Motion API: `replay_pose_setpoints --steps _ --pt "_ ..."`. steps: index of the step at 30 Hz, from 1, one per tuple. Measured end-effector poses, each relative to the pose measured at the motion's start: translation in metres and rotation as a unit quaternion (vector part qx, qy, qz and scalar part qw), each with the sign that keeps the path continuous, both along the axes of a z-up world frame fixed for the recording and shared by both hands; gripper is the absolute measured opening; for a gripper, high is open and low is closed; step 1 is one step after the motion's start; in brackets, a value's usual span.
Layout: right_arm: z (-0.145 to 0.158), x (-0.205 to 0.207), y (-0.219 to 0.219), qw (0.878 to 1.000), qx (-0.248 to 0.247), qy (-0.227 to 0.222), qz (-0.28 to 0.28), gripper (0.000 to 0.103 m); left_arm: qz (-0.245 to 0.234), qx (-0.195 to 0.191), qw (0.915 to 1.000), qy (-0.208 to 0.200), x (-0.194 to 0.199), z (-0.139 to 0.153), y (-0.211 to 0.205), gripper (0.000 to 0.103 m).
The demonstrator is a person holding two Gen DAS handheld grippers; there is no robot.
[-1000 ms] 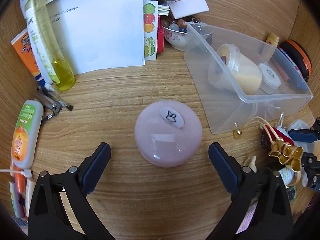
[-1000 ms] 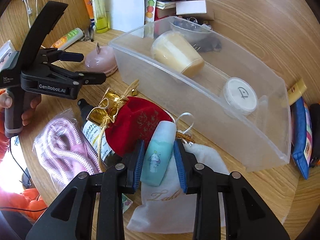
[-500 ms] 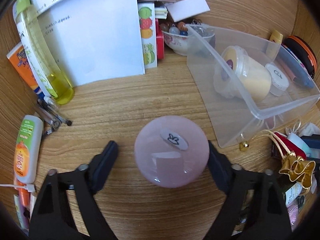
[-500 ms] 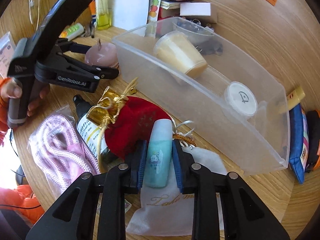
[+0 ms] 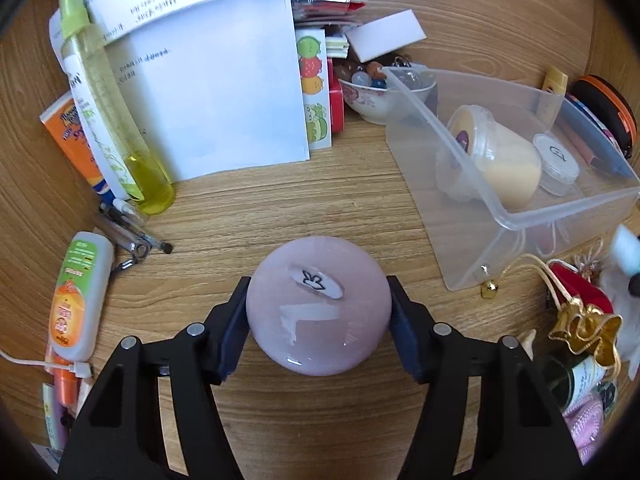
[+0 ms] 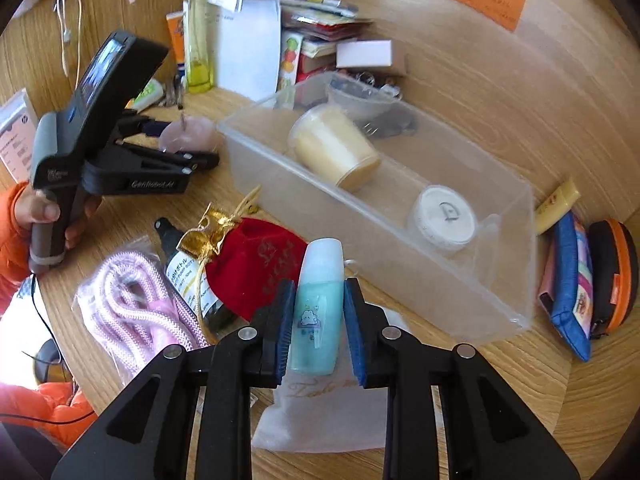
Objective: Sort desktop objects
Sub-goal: 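Carry the pink compact with left while right carries blue bottle over clear box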
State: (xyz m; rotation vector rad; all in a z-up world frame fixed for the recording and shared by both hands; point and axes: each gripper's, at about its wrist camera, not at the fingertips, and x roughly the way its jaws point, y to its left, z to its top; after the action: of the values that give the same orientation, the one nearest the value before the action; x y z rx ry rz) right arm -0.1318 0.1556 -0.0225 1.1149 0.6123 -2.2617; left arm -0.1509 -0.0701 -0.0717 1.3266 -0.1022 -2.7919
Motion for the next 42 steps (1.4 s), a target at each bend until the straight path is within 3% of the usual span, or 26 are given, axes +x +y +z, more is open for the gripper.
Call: replay_pose_setpoints --steps 19,22,42 --pt "0.044 0.004 0.014 0.997 -0.03 0.07 0.0 0.022 -0.024 0.013 0.9975 0.064 0.039 0.07 0.025 0.063" --pt "0.051 0.0 0.02 0.997 -0.044 0.07 -0.005 0.022 -0.029 -0.005 0.997 0.071 0.036 0.079 0.031 0.063" --pt "0.062 -0.065 0.042 0.993 -0.091 0.06 -0.038 0.022 -0.081 0.028 0.9932 0.078 -0.005 0.115 0.055 0.063"
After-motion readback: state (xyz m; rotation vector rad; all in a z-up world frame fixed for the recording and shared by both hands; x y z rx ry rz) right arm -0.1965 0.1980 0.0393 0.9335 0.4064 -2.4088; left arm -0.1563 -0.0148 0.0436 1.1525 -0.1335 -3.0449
